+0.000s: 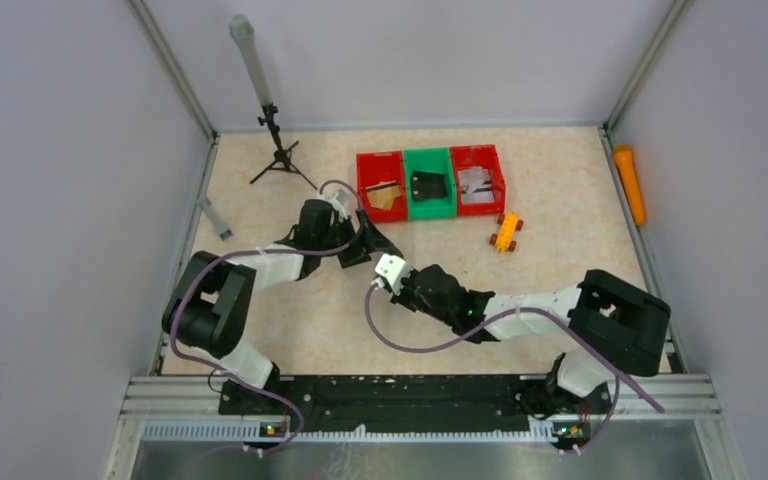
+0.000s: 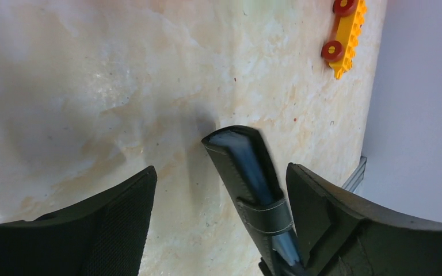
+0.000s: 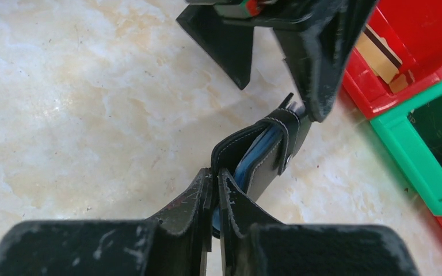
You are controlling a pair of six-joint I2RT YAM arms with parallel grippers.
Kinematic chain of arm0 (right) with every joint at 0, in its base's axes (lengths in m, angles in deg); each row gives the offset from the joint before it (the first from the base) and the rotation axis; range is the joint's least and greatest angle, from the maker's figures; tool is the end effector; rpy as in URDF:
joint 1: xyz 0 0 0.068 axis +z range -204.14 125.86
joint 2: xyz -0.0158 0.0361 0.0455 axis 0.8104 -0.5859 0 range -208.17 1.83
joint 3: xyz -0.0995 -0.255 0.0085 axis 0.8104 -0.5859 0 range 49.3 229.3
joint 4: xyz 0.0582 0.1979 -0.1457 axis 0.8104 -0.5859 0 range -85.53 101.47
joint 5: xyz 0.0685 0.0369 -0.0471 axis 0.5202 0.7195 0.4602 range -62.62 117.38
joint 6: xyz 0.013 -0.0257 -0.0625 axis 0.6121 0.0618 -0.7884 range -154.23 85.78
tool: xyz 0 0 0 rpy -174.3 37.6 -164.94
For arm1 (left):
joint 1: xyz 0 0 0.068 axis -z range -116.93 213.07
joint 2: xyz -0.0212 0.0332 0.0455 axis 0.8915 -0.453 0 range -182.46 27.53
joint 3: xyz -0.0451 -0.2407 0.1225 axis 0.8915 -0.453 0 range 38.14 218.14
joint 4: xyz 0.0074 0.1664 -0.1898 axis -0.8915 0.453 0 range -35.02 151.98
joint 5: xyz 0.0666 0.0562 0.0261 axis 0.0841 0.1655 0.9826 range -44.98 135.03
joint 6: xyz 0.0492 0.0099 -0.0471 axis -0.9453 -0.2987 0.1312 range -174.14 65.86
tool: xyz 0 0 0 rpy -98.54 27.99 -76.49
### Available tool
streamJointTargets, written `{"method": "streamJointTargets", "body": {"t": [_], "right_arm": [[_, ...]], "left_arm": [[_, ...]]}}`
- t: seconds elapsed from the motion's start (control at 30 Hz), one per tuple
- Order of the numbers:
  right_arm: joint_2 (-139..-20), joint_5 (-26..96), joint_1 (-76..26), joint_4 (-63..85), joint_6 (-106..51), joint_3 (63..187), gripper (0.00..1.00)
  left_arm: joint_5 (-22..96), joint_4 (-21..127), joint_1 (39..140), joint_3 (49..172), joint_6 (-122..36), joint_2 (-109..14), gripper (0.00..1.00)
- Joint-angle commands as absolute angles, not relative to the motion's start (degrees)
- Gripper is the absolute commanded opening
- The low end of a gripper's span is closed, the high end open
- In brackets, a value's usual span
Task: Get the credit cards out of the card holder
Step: Open the card holder at the center of the board.
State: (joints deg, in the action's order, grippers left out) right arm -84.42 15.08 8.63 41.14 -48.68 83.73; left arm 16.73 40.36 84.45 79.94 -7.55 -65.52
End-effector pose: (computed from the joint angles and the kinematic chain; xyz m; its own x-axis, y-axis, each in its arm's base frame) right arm 0.1543 0.2741 0.1816 0.0273 -0.4800 -0.8768 -0.7969 0.5191 -0.3090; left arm 0.2949 -0.1438 0.1587 -0.8723 -0.3453 -0.3461 0.0605 0.6262 -0.7773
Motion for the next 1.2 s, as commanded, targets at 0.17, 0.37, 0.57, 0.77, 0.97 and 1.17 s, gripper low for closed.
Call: {"method": "streamJointTargets", "body": {"t": [0.17,0.37,0.57,0.77,0.97,1.17], "right_arm": [[-87.06,16.99,9.96,38.75,-48.13,88.28,0.44],[-80.13,16.23,8.96,44.59,-44.15,82.93,0.53],[-79.92,18.9,-1.38,39.91,-30.81,85.06,0.54],[-89.54,33.82,-15.04,31.54,-17.59,91.39,0.47],[-97.92,45.75,-19.02,29.17,-14.34,96.36,0.52],[-101.2,49.75,-19.07,29.12,-13.05,98.0,0.52]], "left_arm": [[19.47,41.44,84.04,81.19,-9.66,-62.93,0.87],[19.09,42.05,84.07,81.87,-9.65,-63.78,0.86],[24.3,47.62,84.07,82.9,-11.83,-62.19,0.7],[27.34,52.69,84.15,84.93,-13.75,-62.43,0.62],[24.36,53.84,84.05,87.58,-13.91,-67.64,0.59],[22.23,53.03,84.01,88.33,-14.51,-69.53,0.52]]}}
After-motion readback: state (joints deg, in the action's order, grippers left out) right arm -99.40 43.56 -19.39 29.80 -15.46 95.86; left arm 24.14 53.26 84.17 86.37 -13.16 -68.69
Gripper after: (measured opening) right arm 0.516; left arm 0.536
